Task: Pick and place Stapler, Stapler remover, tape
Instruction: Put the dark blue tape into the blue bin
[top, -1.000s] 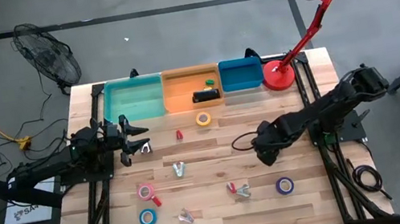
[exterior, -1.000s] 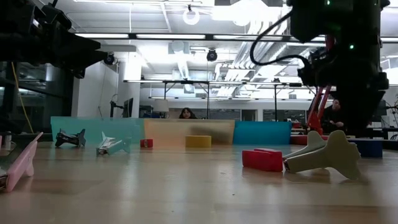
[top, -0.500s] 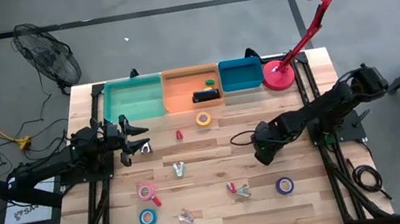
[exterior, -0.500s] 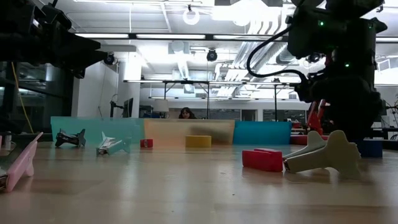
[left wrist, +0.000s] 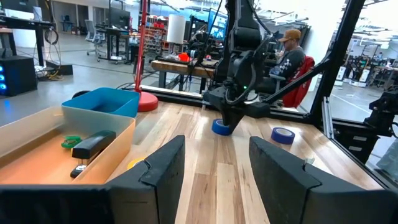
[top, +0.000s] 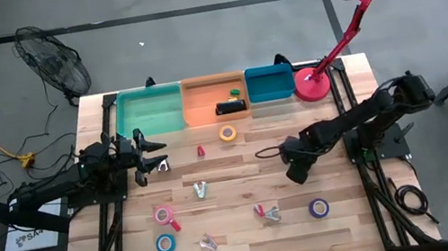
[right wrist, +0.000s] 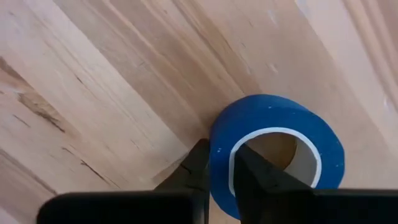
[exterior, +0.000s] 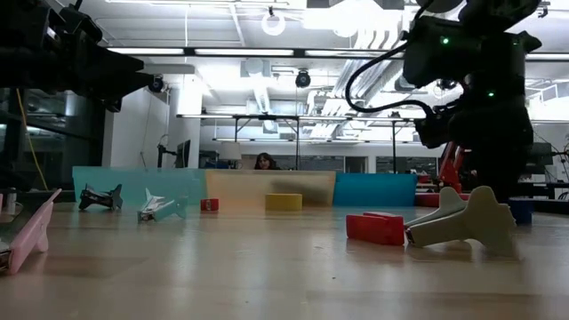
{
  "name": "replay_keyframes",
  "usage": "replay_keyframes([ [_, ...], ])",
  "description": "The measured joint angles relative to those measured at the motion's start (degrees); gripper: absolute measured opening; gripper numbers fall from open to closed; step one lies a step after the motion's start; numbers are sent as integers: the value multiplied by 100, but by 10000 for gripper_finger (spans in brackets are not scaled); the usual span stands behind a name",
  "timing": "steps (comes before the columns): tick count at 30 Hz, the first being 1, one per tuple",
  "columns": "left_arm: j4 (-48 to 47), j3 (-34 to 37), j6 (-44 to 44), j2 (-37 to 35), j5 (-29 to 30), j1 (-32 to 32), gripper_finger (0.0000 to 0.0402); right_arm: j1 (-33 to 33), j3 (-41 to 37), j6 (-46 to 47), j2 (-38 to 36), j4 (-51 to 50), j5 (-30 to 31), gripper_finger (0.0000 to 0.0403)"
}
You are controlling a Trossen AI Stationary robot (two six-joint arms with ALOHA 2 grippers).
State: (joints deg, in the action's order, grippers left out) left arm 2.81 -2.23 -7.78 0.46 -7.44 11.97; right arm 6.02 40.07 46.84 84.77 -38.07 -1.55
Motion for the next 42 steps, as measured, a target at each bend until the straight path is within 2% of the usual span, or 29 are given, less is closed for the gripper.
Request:
replay_keyframes([
  [4,0,0,1,1,0,1,177,-303,136,-486,2,-90,-46,30],
  [9,0,1,-1,0,0,0,177,-923,761,-1352,2,-514,162,30],
  [20,0,1,-1,1,0,1,177,-2892,2245,-3490,2,-509,227,30],
  [31,0,-1,-1,0,0,1,177,-4410,2350,-4072,265,1012,-695,31],
  [36,0,1,0,1,0,0,177,-4715,2350,-4183,734,1667,-1246,35],
  [42,0,0,0,1,0,0,177,-4989,2606,-4514,1372,1726,-1258,36],
])
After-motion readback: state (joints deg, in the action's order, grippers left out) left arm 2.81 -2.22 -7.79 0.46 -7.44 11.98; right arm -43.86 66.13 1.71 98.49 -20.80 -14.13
